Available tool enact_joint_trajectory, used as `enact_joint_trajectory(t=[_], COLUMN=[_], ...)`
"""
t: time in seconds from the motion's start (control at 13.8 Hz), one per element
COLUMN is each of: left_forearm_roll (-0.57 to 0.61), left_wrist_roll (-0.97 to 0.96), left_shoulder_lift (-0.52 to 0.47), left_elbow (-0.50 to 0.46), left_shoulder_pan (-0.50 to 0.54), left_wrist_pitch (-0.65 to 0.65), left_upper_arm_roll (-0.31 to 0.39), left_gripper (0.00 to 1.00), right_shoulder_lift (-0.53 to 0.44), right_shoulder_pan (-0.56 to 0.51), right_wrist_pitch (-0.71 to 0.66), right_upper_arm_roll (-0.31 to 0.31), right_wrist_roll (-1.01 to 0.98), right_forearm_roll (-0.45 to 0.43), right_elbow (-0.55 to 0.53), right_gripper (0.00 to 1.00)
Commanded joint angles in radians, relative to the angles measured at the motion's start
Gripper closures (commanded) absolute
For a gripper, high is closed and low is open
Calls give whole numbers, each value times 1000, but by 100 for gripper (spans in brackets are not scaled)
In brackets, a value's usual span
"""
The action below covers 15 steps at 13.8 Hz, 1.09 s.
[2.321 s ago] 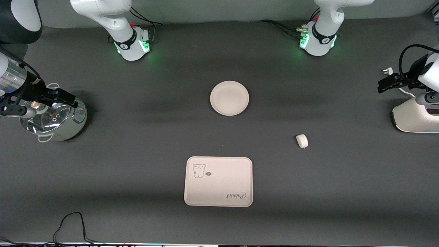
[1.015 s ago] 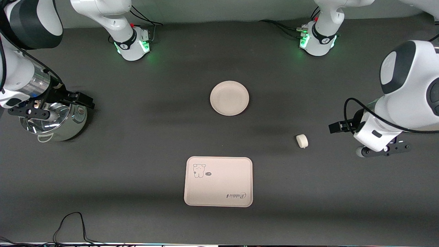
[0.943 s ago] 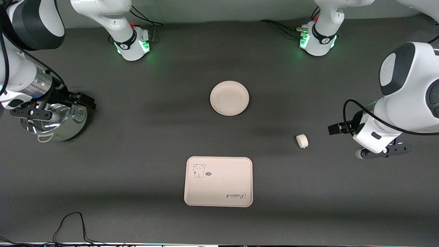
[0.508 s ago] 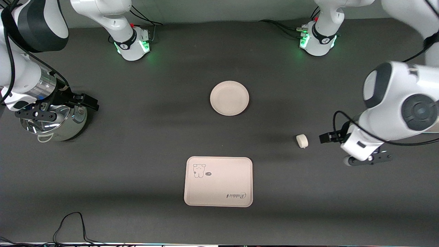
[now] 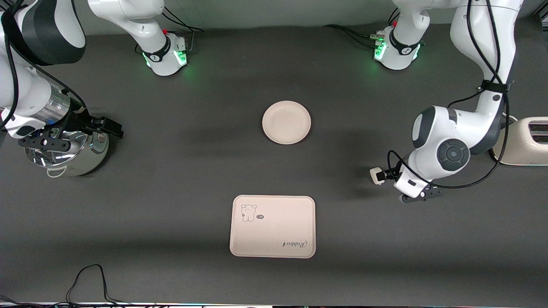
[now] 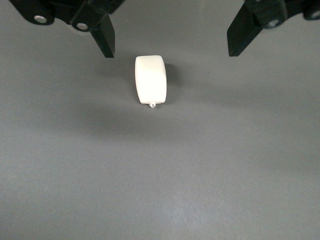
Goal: Place bun in plate and plate on tray
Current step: 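Lower the left gripper and close it on the white bun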
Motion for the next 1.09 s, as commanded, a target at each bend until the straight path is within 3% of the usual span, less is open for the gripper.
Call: enact_joint_trajectory(t=[0.0,0.22,0.65,1.02], left_forearm_roll=[-5,-1,10,15], left_wrist_roll=[-50,-102,-168,-188], left_shoulder_lift=[-5,12,46,61], left_elbow=[-38,-97,-105,-151], left_shoulder_pan=[-25,-41,-57,-71], left_wrist_pitch=[39,152,189,300], left_upper_arm_roll=[9,9,10,10], left_gripper=[0,1,1,3], right_shoulder_lift=[-10,-8,-13,-5], right_shoulder_pan=[6,6,6,3], right_wrist_pitch=[10,12,6,19], right_upper_arm_roll=[-5,-5,-6,-20], right_wrist_roll=[21,9,7,3], right_forearm_roll=[13,13,13,20], right_elbow=[-7,-8,-8,-4], right_gripper=[0,0,0,0])
